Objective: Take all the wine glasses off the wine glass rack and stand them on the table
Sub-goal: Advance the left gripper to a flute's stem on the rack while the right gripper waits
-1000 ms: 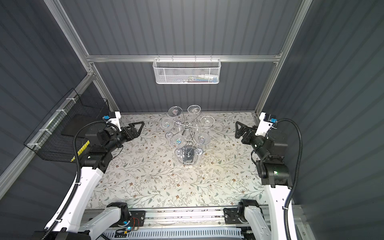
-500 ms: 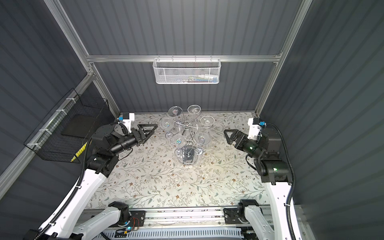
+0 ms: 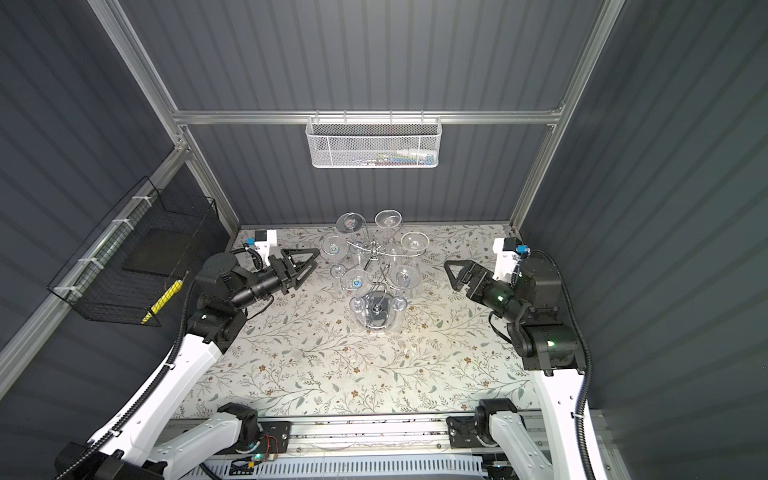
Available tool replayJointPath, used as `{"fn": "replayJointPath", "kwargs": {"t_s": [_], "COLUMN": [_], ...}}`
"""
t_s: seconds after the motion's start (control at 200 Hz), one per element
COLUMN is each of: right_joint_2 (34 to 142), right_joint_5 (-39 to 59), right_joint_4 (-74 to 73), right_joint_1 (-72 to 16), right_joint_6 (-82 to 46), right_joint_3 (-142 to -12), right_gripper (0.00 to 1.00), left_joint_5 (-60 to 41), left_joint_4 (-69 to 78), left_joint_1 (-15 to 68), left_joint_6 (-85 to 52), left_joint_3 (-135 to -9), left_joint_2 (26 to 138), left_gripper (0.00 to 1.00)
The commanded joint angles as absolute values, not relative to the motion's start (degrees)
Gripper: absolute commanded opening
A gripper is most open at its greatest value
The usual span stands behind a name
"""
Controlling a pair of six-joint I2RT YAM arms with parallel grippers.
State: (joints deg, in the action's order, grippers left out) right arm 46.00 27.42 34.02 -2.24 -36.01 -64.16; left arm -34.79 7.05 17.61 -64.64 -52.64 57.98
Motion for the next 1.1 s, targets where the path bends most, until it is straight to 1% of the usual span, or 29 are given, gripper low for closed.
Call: {"fn": "replayJointPath", "kwargs": {"t_s": [0.0, 0.67, 1.096], "right_joint_2": [45.46, 45.21, 46.36], "right_joint_5": [27.33, 27.28, 27.87], "right_joint_4": [34.29, 36.7, 36.79], "right_joint_1": [-2.63, -2.7, -2.64], "right_joint_6": [-36.56, -36.16, -36.03], "right_joint_3": [-64.76, -65.76, -66.59], "right_gripper": [0.99, 0.99, 0.99], "left_joint_5": [-36.04, -36.05, -35.24], "left_joint_4": [8.53, 10.64, 13.27], "left_joint_1": [17.84, 18.96, 20.34], "left_joint_6": [-64.96, -67.48, -69.24], "left_joint_3": [-53.16, -54.14, -54.42], "left_joint_2": [57.55, 58.08, 60.63], "left_gripper": [0.71, 0.61, 0.52]}}
